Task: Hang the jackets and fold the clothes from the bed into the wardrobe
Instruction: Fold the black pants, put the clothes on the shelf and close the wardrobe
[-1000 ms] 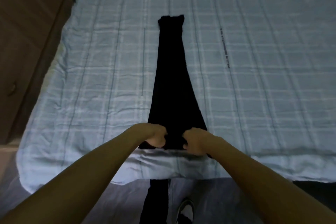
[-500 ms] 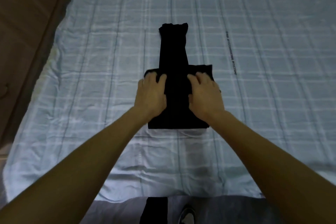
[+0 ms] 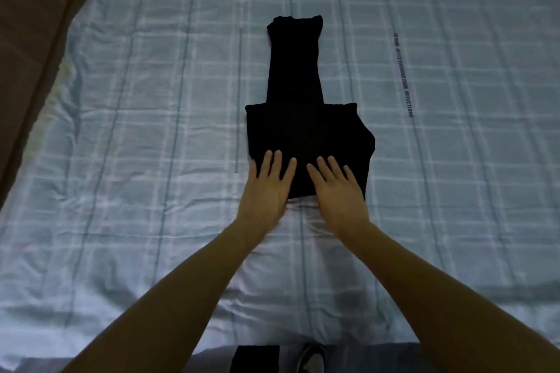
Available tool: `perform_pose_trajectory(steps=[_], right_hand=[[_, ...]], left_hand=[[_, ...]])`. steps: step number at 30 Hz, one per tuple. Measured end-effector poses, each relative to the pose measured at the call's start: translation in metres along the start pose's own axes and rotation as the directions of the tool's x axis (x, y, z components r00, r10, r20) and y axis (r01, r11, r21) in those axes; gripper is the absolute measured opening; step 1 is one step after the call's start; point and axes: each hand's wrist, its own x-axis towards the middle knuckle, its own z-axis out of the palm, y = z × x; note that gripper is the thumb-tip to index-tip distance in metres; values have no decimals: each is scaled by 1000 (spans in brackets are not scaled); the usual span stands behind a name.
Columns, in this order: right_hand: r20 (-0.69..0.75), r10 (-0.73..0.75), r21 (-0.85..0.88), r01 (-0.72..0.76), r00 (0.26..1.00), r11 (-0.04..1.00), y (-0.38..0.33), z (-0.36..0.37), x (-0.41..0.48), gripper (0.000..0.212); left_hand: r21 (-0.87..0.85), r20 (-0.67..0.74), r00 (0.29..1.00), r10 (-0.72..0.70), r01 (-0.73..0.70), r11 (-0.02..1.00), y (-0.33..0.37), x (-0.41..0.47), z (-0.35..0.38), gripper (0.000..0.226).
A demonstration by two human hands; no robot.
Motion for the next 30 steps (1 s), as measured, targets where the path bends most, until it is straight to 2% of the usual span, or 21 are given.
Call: perform_pose_trajectory(steps=[4,6,8,10,13,16,19,20,22,23,24,26,28,30], right_hand=[[-68,-39,27,40,997,999,-5,-5,-11,47],[-39,-35,70,37,999,997,-12,-12,-27,48],[19,-34,129,31,999,991,-18,-22,-47,50],[29,-33,170,27,999,985,-24,-36,-70,44],[-4,-31,190,31,1000,981,-24,-70,-87,35],[-80,-26,188,40,996,981,-13,-108,-71,28],[-158,4,144,20,988,989,0,-135,-27,30],[-183,12,141,14,983,990,3,-140,-10,27],[-273,48,160,-4,961,987,8,-144,27,17],[-338,76,187,-12,938,982,10,-144,44,19],[-383,99,210,-17,919,978,11,-143,57,27],[-421,114,251,-5,900,968,11,-133,77,44],[-394,87,267,23,915,963,9,-110,85,51],[-309,49,272,39,950,961,10,-81,83,55]], left_hand=[[50,-61,993,99,-96,994,-4,-10,-7,72],[33,-62,989,132,-130,991,-4,-24,-15,64],[-36,29,986,165,-164,986,1,-42,-31,55],[-166,211,959,189,-155,974,7,-56,-55,50],[-325,430,883,188,-43,945,10,-56,-103,33],[-373,480,856,191,3,928,8,-32,-147,11],[-267,390,917,86,24,963,1,4,-175,22],[-208,313,949,44,23,978,-4,17,-179,26],[-109,54,998,-29,34,993,-16,41,-175,24],[-101,-121,990,-73,61,993,-23,52,-170,23],[-130,-278,953,-118,84,988,-29,61,-163,25],[-237,-451,880,-150,44,970,-37,74,-145,28],[-254,-397,916,-52,-55,966,-41,76,-117,34],[-234,-247,968,42,-102,967,-43,71,-79,51]])
